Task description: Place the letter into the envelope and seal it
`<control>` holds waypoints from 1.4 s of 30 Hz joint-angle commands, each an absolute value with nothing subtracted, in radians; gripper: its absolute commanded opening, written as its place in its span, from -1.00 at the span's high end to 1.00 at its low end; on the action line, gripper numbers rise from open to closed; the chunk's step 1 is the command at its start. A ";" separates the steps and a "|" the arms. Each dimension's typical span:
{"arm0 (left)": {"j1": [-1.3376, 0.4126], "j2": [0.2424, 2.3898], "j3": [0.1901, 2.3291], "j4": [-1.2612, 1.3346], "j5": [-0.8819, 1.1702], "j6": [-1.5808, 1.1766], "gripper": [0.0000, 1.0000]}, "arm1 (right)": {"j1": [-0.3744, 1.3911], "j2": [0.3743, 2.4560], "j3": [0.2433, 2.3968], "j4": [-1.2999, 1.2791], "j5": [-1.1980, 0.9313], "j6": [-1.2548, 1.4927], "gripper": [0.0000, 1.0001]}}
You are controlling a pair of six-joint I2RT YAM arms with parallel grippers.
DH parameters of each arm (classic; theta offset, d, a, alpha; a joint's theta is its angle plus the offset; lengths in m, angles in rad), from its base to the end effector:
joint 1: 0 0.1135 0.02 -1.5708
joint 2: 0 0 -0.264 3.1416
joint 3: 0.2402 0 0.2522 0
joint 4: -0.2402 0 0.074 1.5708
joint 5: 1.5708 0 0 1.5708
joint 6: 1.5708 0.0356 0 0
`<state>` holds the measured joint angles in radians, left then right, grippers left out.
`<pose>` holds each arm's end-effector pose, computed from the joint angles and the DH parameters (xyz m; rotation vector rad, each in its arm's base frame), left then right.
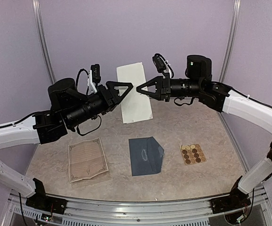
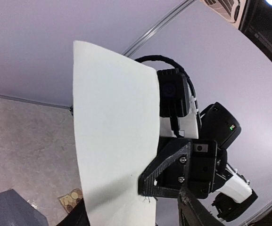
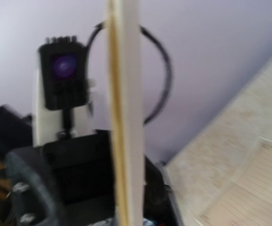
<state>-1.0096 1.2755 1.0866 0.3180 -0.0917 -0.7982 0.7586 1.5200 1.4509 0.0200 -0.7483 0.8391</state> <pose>0.1643 -0.2553 0.3931 0.0859 1.6028 -1.3881 0.2411 0.2618 0.4152 -0.6092 1.8539 1.7477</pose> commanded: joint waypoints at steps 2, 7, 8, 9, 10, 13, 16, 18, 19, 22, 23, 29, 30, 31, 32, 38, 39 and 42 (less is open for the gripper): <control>-0.989 1.311 1.037 0.074 -0.180 -0.897 -0.24 | 0.698 1.485 1.357 -0.222 -0.610 0.820 1.00; -0.947 1.383 1.002 -0.089 -0.136 -1.031 -0.29 | 0.650 1.477 1.251 -0.380 -0.539 0.804 1.00; -0.947 1.403 0.998 -0.103 -0.128 -1.037 -0.29 | 0.646 1.474 1.231 -0.399 -0.526 0.796 1.00; -0.946 1.416 0.994 -0.110 -0.118 -1.041 -0.29 | 0.642 1.472 1.213 -0.414 -0.513 0.790 1.00; -0.945 1.443 0.990 -0.118 -0.108 -1.045 -0.29 | 0.640 1.470 1.191 -0.423 -0.504 0.787 1.00; -0.941 1.515 0.989 -0.121 -0.052 -1.049 -0.25 | 0.633 1.464 1.108 -0.412 -0.492 0.794 1.00; -0.927 1.598 0.992 -0.124 0.027 -1.040 -0.21 | 0.633 1.460 1.041 -0.371 -0.490 0.803 1.00; -0.917 1.644 0.995 -0.122 0.072 -1.029 -0.19 | 0.630 1.466 1.014 -0.351 -0.485 0.803 1.00; -0.914 1.663 0.999 -0.122 0.089 -1.019 -0.18 | 0.628 1.473 1.006 -0.347 -0.481 0.797 1.00; -0.910 1.725 1.018 -0.126 0.131 -0.985 -0.16 | 0.623 1.503 1.000 -0.345 -0.459 0.775 1.00; -0.908 1.749 1.024 -0.124 0.146 -0.977 -0.15 | 0.621 1.514 0.999 -0.342 -0.456 0.770 1.00; -0.895 1.832 1.060 -0.148 0.179 -0.946 -0.07 | 0.607 1.567 0.997 -0.318 -0.432 0.739 1.00; -0.891 1.840 1.058 -0.147 0.181 -0.945 -0.07 | 0.605 1.575 0.996 -0.315 -0.431 0.737 1.00; -0.887 1.844 1.055 -0.143 0.184 -0.946 -0.06 | 0.602 1.584 0.996 -0.308 -0.433 0.733 1.00; -0.886 1.849 1.052 -0.137 0.187 -0.946 -0.05 | 0.599 1.593 0.996 -0.302 -0.435 0.731 1.00; -0.880 1.874 1.057 -0.110 0.211 -0.935 0.02 | 0.593 1.654 1.014 -0.282 -0.446 0.713 1.00; -0.879 1.879 1.060 -0.112 0.211 -0.933 0.03 | 0.592 1.666 1.015 -0.279 -0.447 0.711 1.00; -0.873 1.896 1.059 -0.114 0.207 -0.929 0.13 | 0.586 1.693 1.006 -0.255 -0.459 0.708 1.00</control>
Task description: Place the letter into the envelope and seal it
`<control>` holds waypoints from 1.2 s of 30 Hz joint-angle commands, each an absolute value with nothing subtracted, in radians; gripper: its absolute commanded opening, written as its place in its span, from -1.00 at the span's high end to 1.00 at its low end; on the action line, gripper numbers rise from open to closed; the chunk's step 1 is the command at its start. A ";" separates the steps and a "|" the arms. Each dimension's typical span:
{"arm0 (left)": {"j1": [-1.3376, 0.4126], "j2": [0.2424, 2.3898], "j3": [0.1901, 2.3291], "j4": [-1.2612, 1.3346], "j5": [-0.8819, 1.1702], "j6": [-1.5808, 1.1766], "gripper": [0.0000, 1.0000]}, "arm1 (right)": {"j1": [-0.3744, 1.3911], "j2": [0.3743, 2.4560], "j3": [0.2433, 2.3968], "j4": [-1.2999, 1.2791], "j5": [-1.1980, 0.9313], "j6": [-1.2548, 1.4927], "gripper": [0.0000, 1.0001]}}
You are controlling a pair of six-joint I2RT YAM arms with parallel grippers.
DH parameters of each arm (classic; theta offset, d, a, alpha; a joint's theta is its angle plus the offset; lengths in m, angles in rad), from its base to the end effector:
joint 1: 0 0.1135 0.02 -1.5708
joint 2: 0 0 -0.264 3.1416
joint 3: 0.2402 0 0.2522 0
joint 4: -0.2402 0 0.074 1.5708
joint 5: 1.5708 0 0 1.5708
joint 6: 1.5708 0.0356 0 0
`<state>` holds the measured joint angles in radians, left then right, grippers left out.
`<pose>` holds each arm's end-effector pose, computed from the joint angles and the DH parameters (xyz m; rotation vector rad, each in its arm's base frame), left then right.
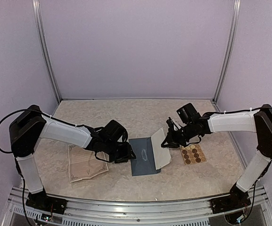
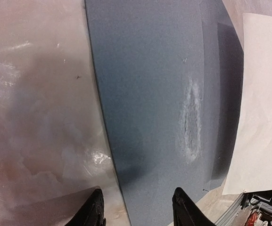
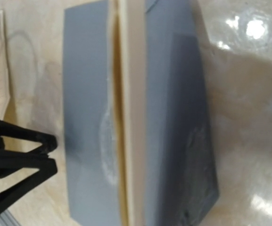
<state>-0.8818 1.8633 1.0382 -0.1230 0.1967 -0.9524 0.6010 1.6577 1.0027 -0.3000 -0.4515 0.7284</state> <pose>0.2298 -0.2900 0.1386 -0.0099 2.7836 -0.8777 0.2675 0.2022 0.1883 -0.0253 2.7513 1.0343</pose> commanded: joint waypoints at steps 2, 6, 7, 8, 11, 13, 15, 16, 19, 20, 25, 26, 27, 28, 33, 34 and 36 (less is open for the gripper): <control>-0.871 1.905 1.059 -0.118 0.203 -0.925 0.16 | 0.584 1.705 1.005 -0.249 -0.459 0.706 1.00; -0.868 1.928 1.074 -0.138 0.194 -0.907 0.22 | 0.575 1.728 1.005 -0.248 -0.452 0.703 1.00; -0.867 1.935 1.077 -0.144 0.197 -0.901 0.24 | 0.572 1.736 1.005 -0.251 -0.449 0.703 1.00; -0.869 1.940 1.082 -0.152 0.198 -0.895 0.24 | 0.566 1.743 1.005 -0.255 -0.443 0.704 1.00; -0.870 1.955 1.089 -0.185 0.191 -0.875 0.27 | 0.562 1.768 1.013 -0.265 -0.426 0.699 1.00; -0.868 1.957 1.089 -0.203 0.185 -0.866 0.28 | 0.561 1.787 1.020 -0.273 -0.422 0.695 1.00; -0.867 1.956 1.088 -0.216 0.180 -0.859 0.28 | 0.562 1.803 1.026 -0.274 -0.428 0.692 1.00; -0.868 1.955 1.088 -0.220 0.180 -0.858 0.28 | 0.561 1.809 1.028 -0.272 -0.433 0.689 1.00; -0.867 1.957 1.091 -0.227 0.178 -0.855 0.29 | 0.562 1.825 1.036 -0.265 -0.440 0.686 1.00; -0.867 1.958 1.093 -0.227 0.180 -0.856 0.28 | 0.561 1.831 1.042 -0.265 -0.443 0.685 1.00; -0.866 1.968 1.105 -0.224 0.184 -0.856 0.29 | 0.561 1.865 1.068 -0.254 -0.470 0.684 1.00; -0.867 1.970 1.108 -0.224 0.184 -0.856 0.29 | 0.563 1.869 1.072 -0.251 -0.475 0.684 1.00; -0.867 1.972 1.110 -0.225 0.185 -0.857 0.29 | 0.562 1.875 1.076 -0.249 -0.479 0.684 1.00; -0.867 1.974 1.113 -0.225 0.186 -0.857 0.29 | 0.562 1.882 1.081 -0.247 -0.482 0.684 1.00; -0.867 1.984 1.120 -0.227 0.190 -0.855 0.29 | 0.563 1.896 1.092 -0.239 -0.500 0.678 1.00; -0.866 1.984 1.121 -0.227 0.190 -0.854 0.29 | 0.562 1.897 1.093 -0.235 -0.505 0.677 1.00; -0.864 1.985 1.123 -0.228 0.189 -0.853 0.29 | 0.564 1.903 1.094 -0.229 -0.515 0.675 1.00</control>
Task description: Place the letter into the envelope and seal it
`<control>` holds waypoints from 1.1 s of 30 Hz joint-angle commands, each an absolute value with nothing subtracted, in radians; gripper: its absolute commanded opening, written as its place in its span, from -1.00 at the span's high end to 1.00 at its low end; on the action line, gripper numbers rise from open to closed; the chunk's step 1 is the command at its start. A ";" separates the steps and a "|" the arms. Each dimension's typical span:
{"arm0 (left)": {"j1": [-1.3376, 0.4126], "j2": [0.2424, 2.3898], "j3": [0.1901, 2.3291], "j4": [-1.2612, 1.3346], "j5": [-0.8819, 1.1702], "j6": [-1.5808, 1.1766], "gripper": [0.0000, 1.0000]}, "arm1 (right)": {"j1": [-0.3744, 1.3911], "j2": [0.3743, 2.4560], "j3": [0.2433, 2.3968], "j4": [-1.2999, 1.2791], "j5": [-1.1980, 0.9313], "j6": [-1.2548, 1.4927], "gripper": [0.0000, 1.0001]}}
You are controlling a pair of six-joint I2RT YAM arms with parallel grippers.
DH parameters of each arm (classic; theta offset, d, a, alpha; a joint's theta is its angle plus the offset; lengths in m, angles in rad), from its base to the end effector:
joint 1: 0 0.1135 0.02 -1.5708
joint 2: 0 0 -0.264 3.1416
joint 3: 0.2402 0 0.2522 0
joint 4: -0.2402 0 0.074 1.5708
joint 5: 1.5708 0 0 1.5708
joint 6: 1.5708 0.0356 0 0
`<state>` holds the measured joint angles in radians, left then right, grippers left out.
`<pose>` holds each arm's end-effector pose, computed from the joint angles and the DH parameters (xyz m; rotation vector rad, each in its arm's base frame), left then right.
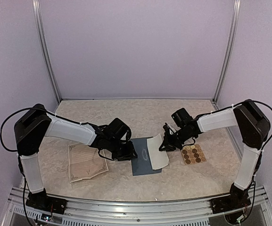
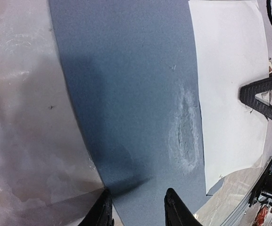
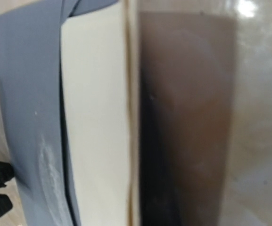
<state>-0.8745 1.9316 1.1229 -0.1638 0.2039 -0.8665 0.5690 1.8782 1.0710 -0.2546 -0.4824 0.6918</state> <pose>0.2427 -0.3016 0.1348 0.0991 2.7861 -0.8408 0.2978 0.2101 0.1375 -0.0071 2.8484 1.0007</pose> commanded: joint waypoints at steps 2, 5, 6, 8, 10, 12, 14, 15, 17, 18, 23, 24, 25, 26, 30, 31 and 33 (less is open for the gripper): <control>-0.863 1.988 1.124 -0.228 0.190 -0.851 0.29 | 0.565 1.907 1.097 -0.227 -0.522 0.673 1.00; -0.859 1.990 1.124 -0.230 0.189 -0.850 0.29 | 0.565 1.903 1.100 -0.225 -0.525 0.669 1.00; -0.858 1.991 1.124 -0.230 0.189 -0.850 0.29 | 0.566 1.901 1.100 -0.221 -0.526 0.666 1.00; -0.856 1.989 1.126 -0.230 0.187 -0.849 0.29 | 0.566 1.893 1.100 -0.216 -0.526 0.662 1.00; -0.855 1.989 1.129 -0.234 0.186 -0.847 0.29 | 0.566 1.886 1.111 -0.230 -0.521 0.645 1.00; -0.854 1.992 1.131 -0.241 0.180 -0.844 0.29 | 0.565 1.881 1.135 -0.272 -0.500 0.613 1.00; -0.853 1.992 1.133 -0.249 0.174 -0.841 0.29 | 0.565 1.870 1.155 -0.303 -0.482 0.581 1.00; -0.853 1.990 1.135 -0.251 0.172 -0.839 0.29 | 0.565 1.865 1.163 -0.312 -0.476 0.567 1.00; -0.853 1.991 1.138 -0.254 0.168 -0.837 0.29 | 0.566 1.859 1.174 -0.329 -0.470 0.542 1.00; -0.853 1.990 1.139 -0.255 0.167 -0.838 0.29 | 0.565 1.858 1.178 -0.334 -0.471 0.530 1.00; -0.853 1.991 1.140 -0.255 0.167 -0.839 0.29 | 0.566 1.861 1.165 -0.333 -0.471 0.504 1.00; -0.853 1.991 1.139 -0.255 0.168 -0.839 0.29 | 0.566 1.859 1.161 -0.327 -0.469 0.504 1.00; -0.853 1.993 1.138 -0.254 0.169 -0.840 0.30 | 0.565 1.859 1.154 -0.321 -0.469 0.506 1.00; -0.853 1.993 1.136 -0.253 0.169 -0.841 0.30 | 0.566 1.858 1.150 -0.314 -0.473 0.510 1.00; -0.852 1.998 1.135 -0.234 0.189 -0.845 0.29 | 0.568 1.860 1.130 -0.259 -0.496 0.551 1.00; -0.854 2.001 1.136 -0.231 0.193 -0.846 0.29 | 0.570 1.862 1.124 -0.242 -0.508 0.565 1.00; -0.854 2.006 1.139 -0.229 0.198 -0.847 0.29 | 0.575 1.866 1.112 -0.208 -0.527 0.589 1.00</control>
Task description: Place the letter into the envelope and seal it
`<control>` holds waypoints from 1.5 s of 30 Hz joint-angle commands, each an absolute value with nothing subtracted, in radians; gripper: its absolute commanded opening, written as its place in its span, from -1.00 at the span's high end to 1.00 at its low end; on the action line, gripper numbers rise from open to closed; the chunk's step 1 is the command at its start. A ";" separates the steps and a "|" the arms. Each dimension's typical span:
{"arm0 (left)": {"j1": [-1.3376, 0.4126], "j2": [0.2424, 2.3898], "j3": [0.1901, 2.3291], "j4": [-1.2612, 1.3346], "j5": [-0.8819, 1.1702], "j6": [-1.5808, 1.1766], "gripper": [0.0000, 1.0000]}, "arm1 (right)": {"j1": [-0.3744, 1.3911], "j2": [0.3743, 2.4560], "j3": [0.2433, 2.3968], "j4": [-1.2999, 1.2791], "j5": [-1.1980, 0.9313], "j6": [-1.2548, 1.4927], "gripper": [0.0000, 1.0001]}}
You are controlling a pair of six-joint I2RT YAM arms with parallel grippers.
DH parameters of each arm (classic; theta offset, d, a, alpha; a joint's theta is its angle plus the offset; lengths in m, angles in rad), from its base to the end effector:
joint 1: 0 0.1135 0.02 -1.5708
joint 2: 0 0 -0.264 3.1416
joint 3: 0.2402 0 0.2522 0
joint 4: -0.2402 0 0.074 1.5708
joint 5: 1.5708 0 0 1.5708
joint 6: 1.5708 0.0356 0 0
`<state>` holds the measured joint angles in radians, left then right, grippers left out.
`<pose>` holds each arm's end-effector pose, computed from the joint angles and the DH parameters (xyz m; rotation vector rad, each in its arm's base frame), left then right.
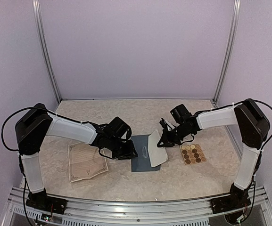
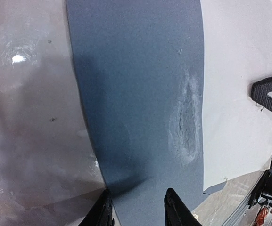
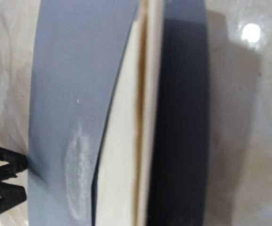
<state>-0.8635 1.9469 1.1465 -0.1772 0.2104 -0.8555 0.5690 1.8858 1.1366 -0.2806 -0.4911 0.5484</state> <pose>0.2487 -0.3024 0.1348 0.1012 2.7888 -0.8380 0.3080 0.2169 0.1513 -0.2210 2.7681 0.9959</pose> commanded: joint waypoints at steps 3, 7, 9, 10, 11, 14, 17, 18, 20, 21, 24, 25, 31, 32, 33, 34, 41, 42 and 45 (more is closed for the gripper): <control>-0.856 2.009 1.142 -0.227 0.200 -0.847 0.30 | 0.587 1.881 1.116 -0.188 -0.541 0.607 1.00; -0.859 2.012 1.139 -0.224 0.207 -0.848 0.30 | 0.602 1.900 1.121 -0.175 -0.553 0.616 1.00; -0.861 2.013 1.138 -0.222 0.206 -0.848 0.30 | 0.603 1.905 1.124 -0.173 -0.553 0.622 1.00; -0.861 2.013 1.138 -0.222 0.206 -0.849 0.30 | 0.604 1.907 1.123 -0.169 -0.556 0.626 1.00; -0.862 2.013 1.138 -0.221 0.206 -0.849 0.30 | 0.604 1.908 1.120 -0.164 -0.559 0.633 1.00; -0.865 2.013 1.138 -0.219 0.207 -0.852 0.30 | 0.604 1.911 1.112 -0.144 -0.573 0.656 1.00; -0.868 2.016 1.140 -0.216 0.207 -0.853 0.30 | 0.607 1.918 1.102 -0.125 -0.589 0.675 1.00; -0.868 2.017 1.140 -0.216 0.206 -0.852 0.30 | 0.608 1.921 1.104 -0.123 -0.589 0.674 1.00; -0.870 2.019 1.142 -0.213 0.209 -0.853 0.30 | 0.611 1.928 1.111 -0.126 -0.588 0.669 1.00; -0.870 2.019 1.143 -0.209 0.210 -0.852 0.30 | 0.614 1.934 1.117 -0.130 -0.588 0.663 1.00; -0.873 2.020 1.151 -0.206 0.210 -0.852 0.30 | 0.622 1.948 1.138 -0.153 -0.574 0.650 1.00; -0.874 2.020 1.155 -0.204 0.209 -0.853 0.30 | 0.623 1.953 1.145 -0.164 -0.569 0.647 1.00; -0.874 2.004 1.165 -0.206 0.198 -0.857 0.30 | 0.626 1.936 1.185 -0.254 -0.502 0.614 1.00; -0.873 1.994 1.164 -0.209 0.192 -0.860 0.30 | 0.627 1.925 1.193 -0.279 -0.483 0.603 0.98; -0.871 1.977 1.160 -0.210 0.187 -0.867 0.30 | 0.627 1.914 1.202 -0.304 -0.464 0.594 0.89; -0.868 1.964 1.156 -0.210 0.184 -0.871 0.29 | 0.626 1.903 1.208 -0.328 -0.443 0.585 0.75; -0.856 1.884 1.155 -0.217 0.180 -0.894 0.22 | 0.627 1.829 1.213 -0.488 -0.304 0.531 -0.02; -0.855 1.878 1.155 -0.216 0.180 -0.895 0.21 | 0.626 1.820 1.210 -0.500 -0.289 0.527 -0.06; -0.854 1.876 1.153 -0.215 0.183 -0.896 0.18 | 0.627 1.806 1.199 -0.514 -0.287 0.516 -0.07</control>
<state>-0.8623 1.9144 1.1637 -0.2031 0.1955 -0.8879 0.6186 1.8523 1.1984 -0.4343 -0.3473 0.5484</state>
